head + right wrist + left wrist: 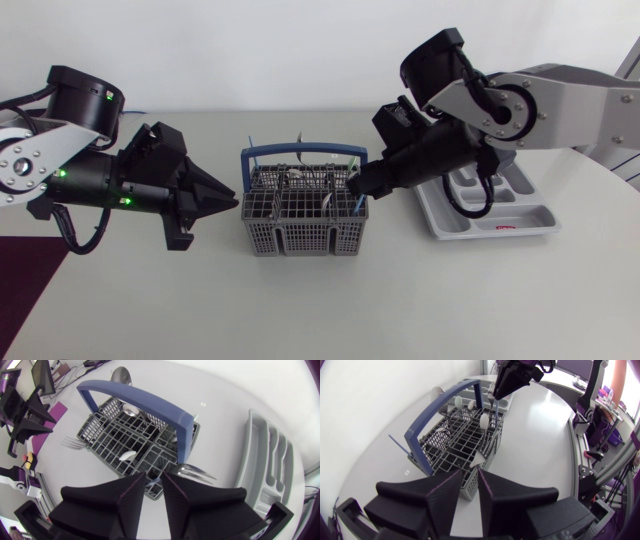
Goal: Unload the cutlery basket into the drawer organizer.
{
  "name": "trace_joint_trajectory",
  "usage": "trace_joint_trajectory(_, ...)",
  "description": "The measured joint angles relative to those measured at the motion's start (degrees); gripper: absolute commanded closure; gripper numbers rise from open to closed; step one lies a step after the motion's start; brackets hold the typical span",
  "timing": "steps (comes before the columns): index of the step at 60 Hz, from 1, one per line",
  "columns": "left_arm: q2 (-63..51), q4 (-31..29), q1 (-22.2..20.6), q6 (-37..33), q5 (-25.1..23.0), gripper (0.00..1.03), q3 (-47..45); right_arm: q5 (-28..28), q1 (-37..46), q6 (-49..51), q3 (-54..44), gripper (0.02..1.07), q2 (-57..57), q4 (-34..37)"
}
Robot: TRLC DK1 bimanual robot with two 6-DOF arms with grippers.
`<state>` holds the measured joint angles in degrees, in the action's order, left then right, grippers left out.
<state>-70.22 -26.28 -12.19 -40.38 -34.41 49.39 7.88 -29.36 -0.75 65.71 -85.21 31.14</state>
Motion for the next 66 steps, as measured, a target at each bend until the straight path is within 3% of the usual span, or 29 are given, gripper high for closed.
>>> trace_joint_trajectory(13,0.0,0.5,0.0,0.0,0.0,0.65,-0.28,-3.23,-1.88,0.22,0.0,1.01,0.0,-0.07)
trace_joint_trajectory(35,0.0,0.72,0.0,0.0,0.0,0.65,-1.46,-4.35,-3.13,1.33,0.0,1.01,3.58,-0.9)
trace_joint_trajectory(59,0.2,0.81,-0.39,0.0,0.35,0.65,-1.46,-5.18,-4.66,2.43,13.18,1.01,17.0,13.27)
trace_joint_trajectory(66,1.18,0.59,-1.11,0.0,1.77,0.65,-1.44,-2.95,-1.55,4.26,18.49,1.01,21.42,19.43)
